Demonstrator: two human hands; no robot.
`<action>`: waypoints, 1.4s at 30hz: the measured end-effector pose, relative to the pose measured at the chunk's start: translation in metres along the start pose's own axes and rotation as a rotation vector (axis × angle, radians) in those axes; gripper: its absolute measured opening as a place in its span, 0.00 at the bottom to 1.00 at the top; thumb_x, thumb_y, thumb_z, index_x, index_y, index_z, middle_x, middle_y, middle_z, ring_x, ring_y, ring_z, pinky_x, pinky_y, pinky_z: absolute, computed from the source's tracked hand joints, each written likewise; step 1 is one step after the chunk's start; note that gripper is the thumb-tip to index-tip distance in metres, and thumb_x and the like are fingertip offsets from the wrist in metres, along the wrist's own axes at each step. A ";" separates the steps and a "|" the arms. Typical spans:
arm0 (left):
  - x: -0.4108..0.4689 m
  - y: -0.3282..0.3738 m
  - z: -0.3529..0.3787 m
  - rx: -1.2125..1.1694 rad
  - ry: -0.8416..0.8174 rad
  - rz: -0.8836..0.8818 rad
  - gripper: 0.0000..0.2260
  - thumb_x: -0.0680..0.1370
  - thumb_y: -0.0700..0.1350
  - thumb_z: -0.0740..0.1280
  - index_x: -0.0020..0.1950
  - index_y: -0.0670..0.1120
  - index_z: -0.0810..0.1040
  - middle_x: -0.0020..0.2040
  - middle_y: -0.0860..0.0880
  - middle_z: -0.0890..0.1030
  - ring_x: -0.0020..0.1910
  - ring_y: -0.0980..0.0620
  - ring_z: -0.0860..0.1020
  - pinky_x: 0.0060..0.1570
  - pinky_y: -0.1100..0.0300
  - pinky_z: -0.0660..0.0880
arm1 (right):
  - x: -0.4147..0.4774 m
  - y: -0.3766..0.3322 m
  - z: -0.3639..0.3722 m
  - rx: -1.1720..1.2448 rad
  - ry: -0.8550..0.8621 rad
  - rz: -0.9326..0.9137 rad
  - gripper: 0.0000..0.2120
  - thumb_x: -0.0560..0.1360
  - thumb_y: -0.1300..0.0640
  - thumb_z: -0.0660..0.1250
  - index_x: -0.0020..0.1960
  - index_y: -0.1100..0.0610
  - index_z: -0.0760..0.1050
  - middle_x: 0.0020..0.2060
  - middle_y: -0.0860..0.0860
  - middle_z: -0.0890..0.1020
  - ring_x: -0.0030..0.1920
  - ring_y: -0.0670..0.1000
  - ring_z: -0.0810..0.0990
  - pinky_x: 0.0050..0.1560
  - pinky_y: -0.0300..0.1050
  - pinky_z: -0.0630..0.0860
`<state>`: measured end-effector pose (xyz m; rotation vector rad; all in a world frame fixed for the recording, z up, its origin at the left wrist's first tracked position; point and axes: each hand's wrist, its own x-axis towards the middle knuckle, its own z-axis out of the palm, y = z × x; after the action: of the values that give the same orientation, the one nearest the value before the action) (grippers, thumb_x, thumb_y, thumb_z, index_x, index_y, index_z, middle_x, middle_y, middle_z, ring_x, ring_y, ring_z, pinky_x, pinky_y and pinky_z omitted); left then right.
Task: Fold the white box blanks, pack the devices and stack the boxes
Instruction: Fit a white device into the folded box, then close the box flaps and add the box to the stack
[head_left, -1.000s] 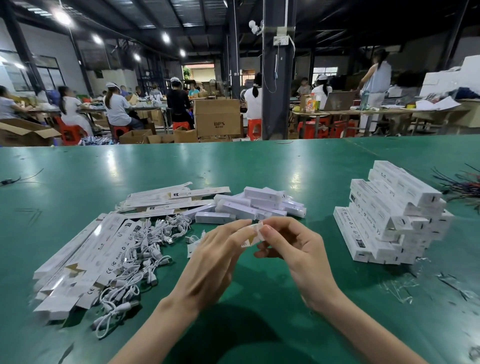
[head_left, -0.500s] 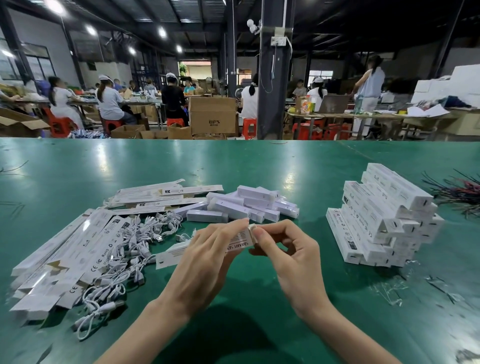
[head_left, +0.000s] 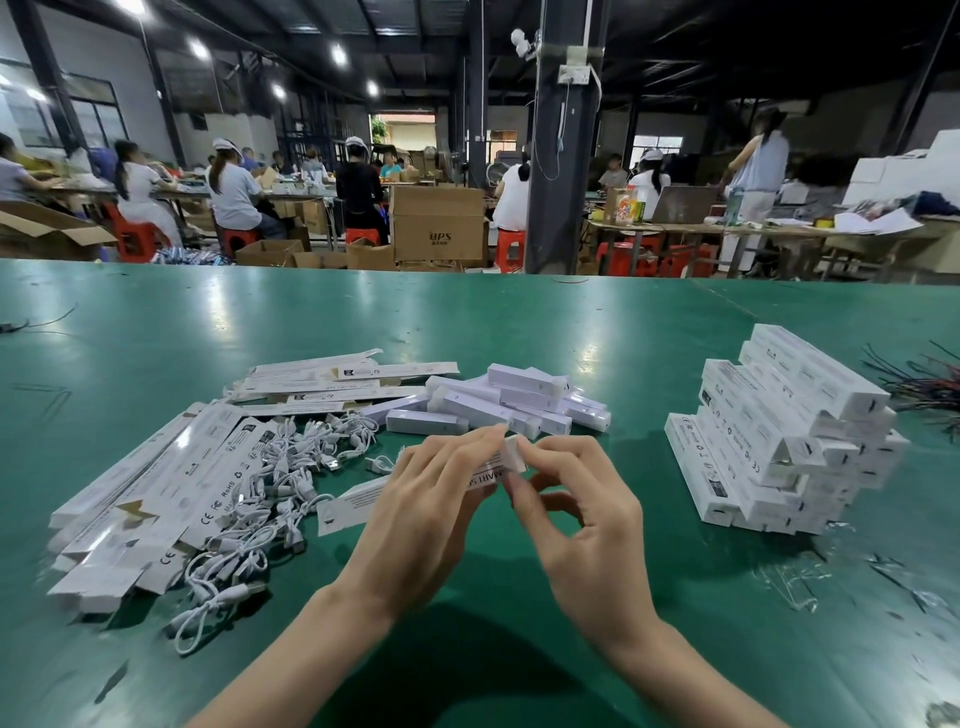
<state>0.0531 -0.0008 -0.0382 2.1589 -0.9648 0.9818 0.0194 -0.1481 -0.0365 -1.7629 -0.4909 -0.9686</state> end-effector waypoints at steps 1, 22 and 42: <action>0.000 0.000 0.000 -0.003 0.004 -0.001 0.18 0.78 0.41 0.66 0.67 0.45 0.71 0.64 0.49 0.78 0.60 0.51 0.76 0.55 0.49 0.75 | -0.001 0.001 0.001 -0.024 -0.001 -0.016 0.10 0.73 0.65 0.71 0.54 0.61 0.82 0.46 0.52 0.78 0.43 0.49 0.79 0.40 0.41 0.79; 0.002 0.002 0.009 0.212 0.152 0.166 0.13 0.78 0.43 0.66 0.63 0.45 0.78 0.60 0.49 0.80 0.59 0.50 0.76 0.61 0.56 0.69 | 0.011 0.015 0.002 0.587 0.113 0.713 0.04 0.76 0.64 0.67 0.49 0.59 0.74 0.40 0.57 0.83 0.41 0.52 0.83 0.45 0.46 0.82; 0.000 0.000 0.011 -0.281 0.168 -0.241 0.13 0.73 0.39 0.67 0.56 0.45 0.72 0.46 0.57 0.79 0.42 0.59 0.79 0.44 0.72 0.71 | 0.023 0.074 0.015 -0.333 -0.252 0.465 0.15 0.75 0.71 0.62 0.59 0.59 0.74 0.55 0.53 0.78 0.56 0.52 0.74 0.59 0.38 0.68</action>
<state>0.0576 -0.0083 -0.0443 1.8737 -0.6974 0.8408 0.0908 -0.1664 -0.0635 -2.1849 -0.0594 -0.5201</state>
